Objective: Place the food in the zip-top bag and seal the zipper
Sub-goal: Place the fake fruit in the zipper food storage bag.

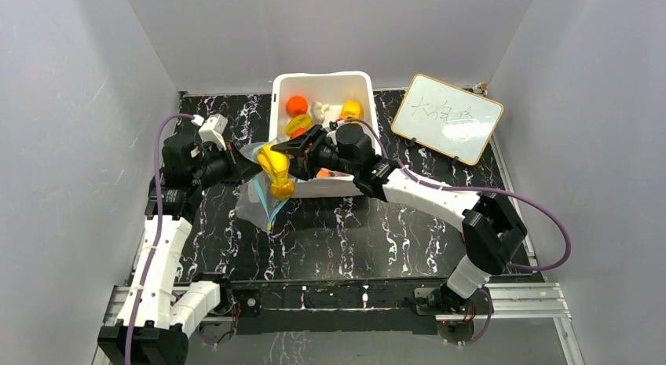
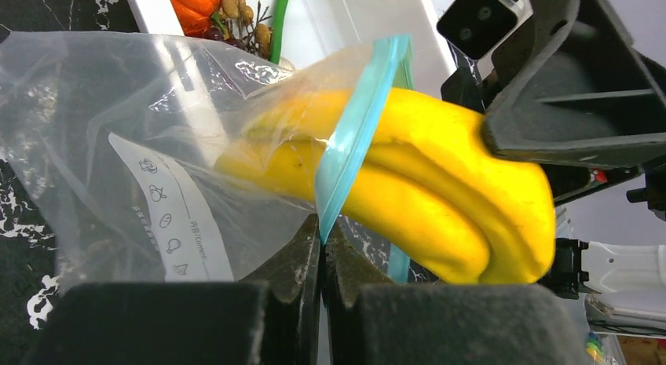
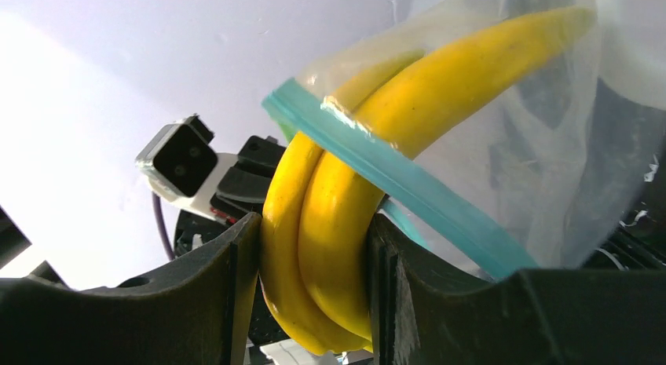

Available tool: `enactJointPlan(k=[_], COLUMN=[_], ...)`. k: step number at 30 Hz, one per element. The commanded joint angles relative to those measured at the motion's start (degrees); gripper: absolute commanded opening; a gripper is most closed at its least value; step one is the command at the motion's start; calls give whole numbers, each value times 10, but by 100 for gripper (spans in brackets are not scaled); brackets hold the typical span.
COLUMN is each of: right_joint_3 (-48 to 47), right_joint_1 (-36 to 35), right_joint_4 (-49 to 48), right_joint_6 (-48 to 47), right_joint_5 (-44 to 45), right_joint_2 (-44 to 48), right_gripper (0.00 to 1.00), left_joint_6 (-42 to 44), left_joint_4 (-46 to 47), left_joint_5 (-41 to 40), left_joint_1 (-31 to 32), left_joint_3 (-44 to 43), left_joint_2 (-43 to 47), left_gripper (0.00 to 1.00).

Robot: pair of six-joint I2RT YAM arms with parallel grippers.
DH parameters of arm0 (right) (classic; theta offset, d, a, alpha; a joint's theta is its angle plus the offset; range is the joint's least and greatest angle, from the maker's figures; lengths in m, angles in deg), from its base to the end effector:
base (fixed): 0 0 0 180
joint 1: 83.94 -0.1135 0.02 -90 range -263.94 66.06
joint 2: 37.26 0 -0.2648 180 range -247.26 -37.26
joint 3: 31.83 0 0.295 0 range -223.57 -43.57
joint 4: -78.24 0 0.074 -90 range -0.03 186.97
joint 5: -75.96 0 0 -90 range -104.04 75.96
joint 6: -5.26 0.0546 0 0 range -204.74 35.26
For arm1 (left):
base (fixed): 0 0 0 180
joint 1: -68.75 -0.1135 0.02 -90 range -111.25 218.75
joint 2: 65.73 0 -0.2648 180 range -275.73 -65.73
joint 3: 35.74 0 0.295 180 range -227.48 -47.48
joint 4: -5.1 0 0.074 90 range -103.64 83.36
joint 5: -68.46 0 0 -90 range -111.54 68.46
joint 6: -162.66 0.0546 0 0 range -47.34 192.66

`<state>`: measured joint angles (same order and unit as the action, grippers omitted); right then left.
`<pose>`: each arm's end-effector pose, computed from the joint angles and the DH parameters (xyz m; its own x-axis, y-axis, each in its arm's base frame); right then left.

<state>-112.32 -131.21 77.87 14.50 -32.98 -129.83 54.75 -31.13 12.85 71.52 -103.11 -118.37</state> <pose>0.2878 0.3377 0.2908 -0.8765 0.4270 0.2222 0.2821 0.0816 0.9559 0.2536 -0.0431 0.3553 -0.5220 -0.2288 -0.8217 0.4248 0.7656 -0.4831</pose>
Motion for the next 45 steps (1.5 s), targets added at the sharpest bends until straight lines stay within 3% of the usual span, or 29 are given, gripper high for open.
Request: enactJointPlan(k=[1,4,7,9,12,14,19,26,31,37,45], right_joint_3=[-5,11,71,51,20,-5,-46,-90,-79,-127,-128], right_joint_1=[-13,-14,-13,-13,-8,-8,-6,-5,-5,5,15], right_joint_4=[-102,-114,-205,-134,-49,4,124,220,205,278,306], right_joint_6=[23,21,63,32,-25,-66,-195,-324,-332,-414,-524], right_joint_5=[2,-1,-13,-2,19,13,48,43,30,35,13], right_joint_2=[9,5,-15,-12,-13,-20,-4,-10,6,24,61], right_gripper=[28,31,39,54,60,70,65,59,67,82,69], left_joint_6=[-1,-10,-40,-43,-27,-31,-58,-64,-78,-96,-123], left_joint_4=[-8,-5,10,-2,-13,-11,14,18,33,49,63], left_joint_5=[20,21,36,27,7,16,33,30,42,57,70], left_joint_1=[2,2,2,2,2,2,2,2,2,2,3], left_joint_3=[-1,-8,-13,-15,-15,-17,-4,2,13,21,32], left_joint_2=[13,18,23,25,30,30,30,31,31,30,32], left_gripper=[0,0,0,0,0,0,0,0,0,0,0])
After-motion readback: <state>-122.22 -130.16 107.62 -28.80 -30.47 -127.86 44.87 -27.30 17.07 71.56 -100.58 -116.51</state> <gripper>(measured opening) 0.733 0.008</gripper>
